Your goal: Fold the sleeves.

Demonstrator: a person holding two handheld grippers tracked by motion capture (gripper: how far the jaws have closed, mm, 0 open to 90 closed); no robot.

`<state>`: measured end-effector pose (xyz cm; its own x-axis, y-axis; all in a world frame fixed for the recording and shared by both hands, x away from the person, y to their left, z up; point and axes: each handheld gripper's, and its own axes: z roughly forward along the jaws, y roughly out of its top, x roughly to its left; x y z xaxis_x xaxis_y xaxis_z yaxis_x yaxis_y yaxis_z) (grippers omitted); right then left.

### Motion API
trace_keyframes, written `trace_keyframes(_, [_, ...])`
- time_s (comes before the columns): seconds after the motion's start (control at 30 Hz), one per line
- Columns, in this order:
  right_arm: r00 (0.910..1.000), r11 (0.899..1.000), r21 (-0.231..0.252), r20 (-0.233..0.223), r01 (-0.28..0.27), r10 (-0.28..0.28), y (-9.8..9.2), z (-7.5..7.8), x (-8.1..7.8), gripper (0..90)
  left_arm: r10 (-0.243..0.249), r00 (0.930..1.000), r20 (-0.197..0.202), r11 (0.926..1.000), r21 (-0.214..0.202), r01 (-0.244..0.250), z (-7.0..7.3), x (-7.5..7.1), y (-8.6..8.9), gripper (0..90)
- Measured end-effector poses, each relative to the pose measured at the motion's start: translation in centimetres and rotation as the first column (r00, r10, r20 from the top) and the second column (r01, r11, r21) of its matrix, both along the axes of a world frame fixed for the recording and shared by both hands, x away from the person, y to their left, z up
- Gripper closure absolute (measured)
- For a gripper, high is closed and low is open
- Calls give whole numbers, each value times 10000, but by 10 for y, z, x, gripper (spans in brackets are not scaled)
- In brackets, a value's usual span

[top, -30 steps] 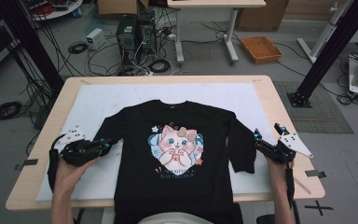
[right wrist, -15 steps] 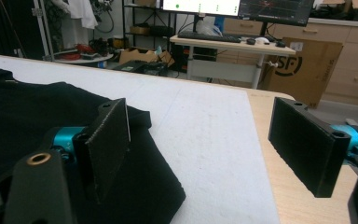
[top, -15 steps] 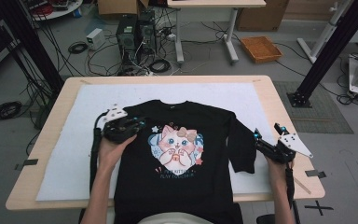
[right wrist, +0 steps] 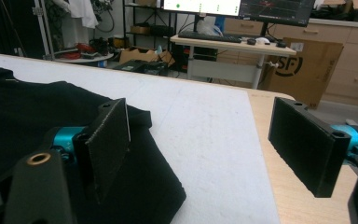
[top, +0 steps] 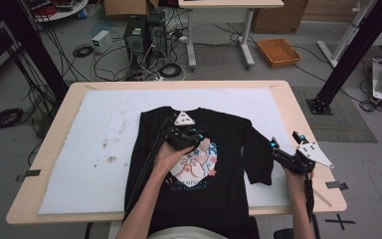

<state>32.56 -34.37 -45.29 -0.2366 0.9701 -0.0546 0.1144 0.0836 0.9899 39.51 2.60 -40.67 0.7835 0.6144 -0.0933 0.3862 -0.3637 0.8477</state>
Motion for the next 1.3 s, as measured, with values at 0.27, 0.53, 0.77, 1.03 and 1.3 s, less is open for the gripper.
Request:
trace_keyframes(0.27, [10000,10000,-46,9,5,-5,0,0,0,205,-384,9972,-638,9977,537,418,-20,7,-25,847])
trace_keyframes(0.53, [10000,10000,-84,9,-2,2,0,0,0,205,-595,9921,-1108,9930,953,702,-31,8,-34,845])
trace_keyframes(0.77, [10000,10000,-97,10,18,-18,0,0,0,205,-566,9910,-1214,9952,728,658,-36,12,-40,844])
trace_keyframes(1.03, [10000,10000,-88,4,5,-5,0,0,0,205,-901,9891,-1169,9921,762,994,-39,10,-45,688])
trace_keyframes(1.3, [10000,10000,-85,76,-10,10,0,0,0,204,-747,9960,-489,9919,996,792,-27,-5,-33,378])
